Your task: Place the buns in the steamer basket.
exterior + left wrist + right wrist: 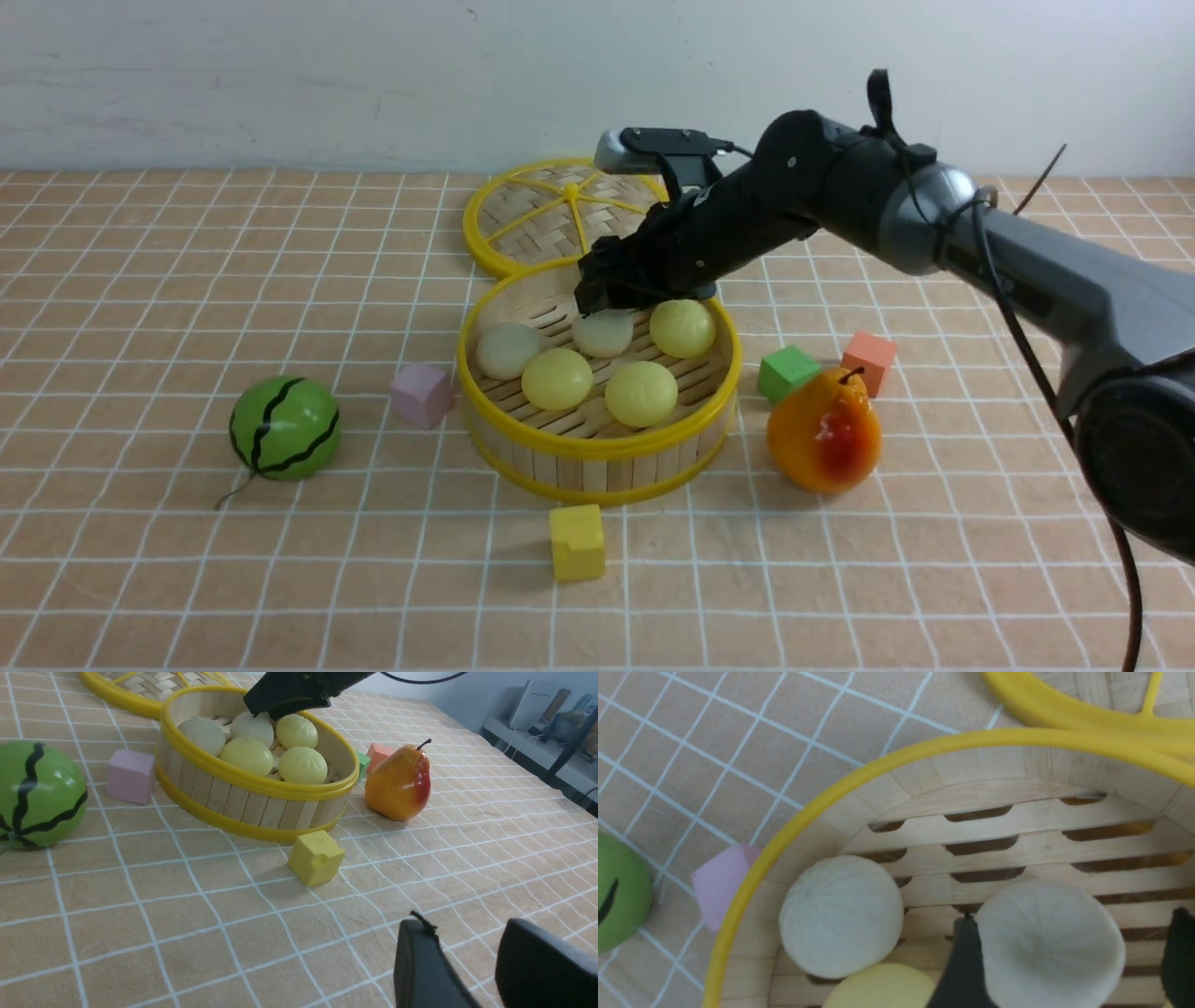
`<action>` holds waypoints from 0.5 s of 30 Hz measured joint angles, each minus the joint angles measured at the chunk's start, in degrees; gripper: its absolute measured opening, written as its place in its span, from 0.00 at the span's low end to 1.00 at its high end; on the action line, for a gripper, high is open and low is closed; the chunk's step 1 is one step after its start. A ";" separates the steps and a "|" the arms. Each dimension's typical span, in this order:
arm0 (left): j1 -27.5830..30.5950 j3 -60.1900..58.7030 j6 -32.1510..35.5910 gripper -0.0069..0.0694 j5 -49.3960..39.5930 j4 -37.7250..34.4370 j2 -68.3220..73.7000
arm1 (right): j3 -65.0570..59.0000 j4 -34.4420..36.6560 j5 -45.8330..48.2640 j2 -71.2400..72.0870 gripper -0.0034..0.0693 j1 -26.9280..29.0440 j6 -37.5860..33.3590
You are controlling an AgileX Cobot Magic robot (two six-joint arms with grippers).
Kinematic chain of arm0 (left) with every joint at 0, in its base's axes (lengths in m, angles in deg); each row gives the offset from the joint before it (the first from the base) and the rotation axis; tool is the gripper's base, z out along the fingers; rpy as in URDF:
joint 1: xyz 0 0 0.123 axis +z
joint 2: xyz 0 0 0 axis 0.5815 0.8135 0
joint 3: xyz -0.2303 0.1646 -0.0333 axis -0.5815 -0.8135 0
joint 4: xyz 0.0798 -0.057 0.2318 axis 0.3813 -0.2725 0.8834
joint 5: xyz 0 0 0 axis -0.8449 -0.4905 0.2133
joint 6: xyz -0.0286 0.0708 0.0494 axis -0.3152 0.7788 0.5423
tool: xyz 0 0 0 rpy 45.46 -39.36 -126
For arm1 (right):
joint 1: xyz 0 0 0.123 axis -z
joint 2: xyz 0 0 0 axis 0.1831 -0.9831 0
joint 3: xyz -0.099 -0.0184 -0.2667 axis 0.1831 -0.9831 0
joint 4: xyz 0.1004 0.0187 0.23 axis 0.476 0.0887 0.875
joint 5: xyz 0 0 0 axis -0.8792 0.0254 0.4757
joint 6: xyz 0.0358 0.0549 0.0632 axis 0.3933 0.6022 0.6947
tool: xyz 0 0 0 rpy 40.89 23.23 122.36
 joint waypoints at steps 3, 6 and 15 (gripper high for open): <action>0.00 0.00 0.00 0.40 0.00 0.00 0.00 | -0.12 -0.42 5.31 4.83 0.80 0.58 0.22; 0.00 0.00 0.00 0.40 0.00 0.00 0.00 | -0.06 -3.96 14.60 12.61 0.72 1.19 2.66; 0.00 0.00 0.00 0.40 0.00 0.00 0.00 | -2.71 -13.86 28.44 28.78 0.05 1.07 14.84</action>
